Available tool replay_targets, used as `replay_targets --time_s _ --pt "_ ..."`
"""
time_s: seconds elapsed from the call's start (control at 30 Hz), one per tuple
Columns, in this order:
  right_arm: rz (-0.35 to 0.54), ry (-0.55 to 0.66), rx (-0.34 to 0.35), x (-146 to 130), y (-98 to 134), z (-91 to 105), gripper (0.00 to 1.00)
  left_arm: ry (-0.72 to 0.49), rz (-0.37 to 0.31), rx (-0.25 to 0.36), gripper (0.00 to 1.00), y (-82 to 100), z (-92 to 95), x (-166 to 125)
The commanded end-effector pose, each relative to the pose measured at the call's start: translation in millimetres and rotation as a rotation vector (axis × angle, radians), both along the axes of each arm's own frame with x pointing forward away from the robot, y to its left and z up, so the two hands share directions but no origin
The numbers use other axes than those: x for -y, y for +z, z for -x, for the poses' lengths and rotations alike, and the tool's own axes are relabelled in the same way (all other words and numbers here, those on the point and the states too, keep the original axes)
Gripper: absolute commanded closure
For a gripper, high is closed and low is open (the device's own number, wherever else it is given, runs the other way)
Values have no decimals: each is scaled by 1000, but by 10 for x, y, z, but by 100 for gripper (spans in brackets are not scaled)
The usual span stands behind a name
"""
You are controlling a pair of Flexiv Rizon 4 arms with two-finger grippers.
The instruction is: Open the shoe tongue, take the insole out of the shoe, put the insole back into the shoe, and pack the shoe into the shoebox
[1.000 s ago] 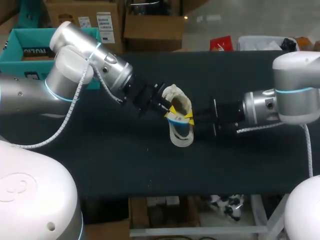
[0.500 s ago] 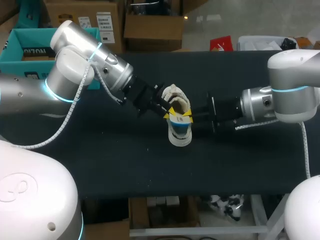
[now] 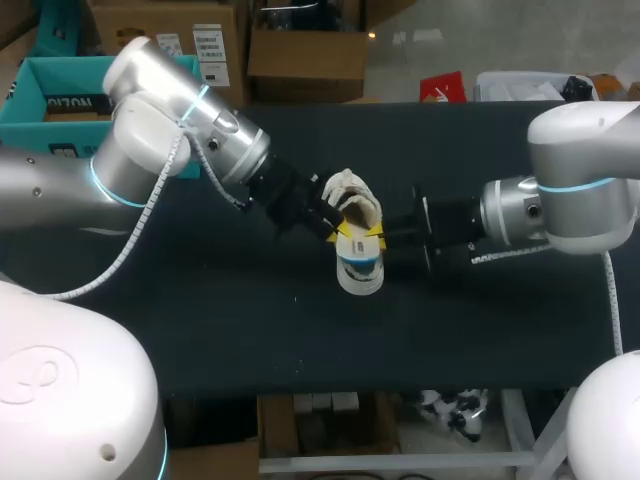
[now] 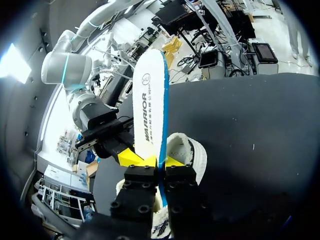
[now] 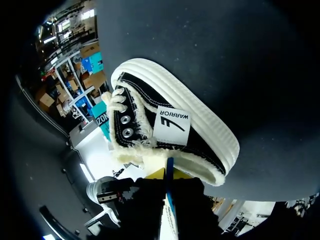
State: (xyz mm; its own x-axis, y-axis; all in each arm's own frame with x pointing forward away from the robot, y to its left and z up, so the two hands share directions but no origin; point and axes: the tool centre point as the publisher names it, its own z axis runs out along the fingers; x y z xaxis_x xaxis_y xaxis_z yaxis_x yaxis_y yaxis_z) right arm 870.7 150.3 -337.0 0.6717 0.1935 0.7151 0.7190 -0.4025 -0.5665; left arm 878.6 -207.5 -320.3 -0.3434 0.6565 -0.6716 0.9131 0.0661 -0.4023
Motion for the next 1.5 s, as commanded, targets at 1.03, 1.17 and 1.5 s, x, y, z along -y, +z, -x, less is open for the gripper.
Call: replay_targets --time_s 1.03,1.17,1.5 --pt "19 3 -21 -78 -108 -158 100 62 -14 -33 57 -86 -27 -118" --pt "15 -8 -24 -51 -121 -152 100 46 0 -23 75 -44 65 -115" --pt "8 -17 -29 -25 -129 -138 100 36 10 -8 100 -9 130 -126"
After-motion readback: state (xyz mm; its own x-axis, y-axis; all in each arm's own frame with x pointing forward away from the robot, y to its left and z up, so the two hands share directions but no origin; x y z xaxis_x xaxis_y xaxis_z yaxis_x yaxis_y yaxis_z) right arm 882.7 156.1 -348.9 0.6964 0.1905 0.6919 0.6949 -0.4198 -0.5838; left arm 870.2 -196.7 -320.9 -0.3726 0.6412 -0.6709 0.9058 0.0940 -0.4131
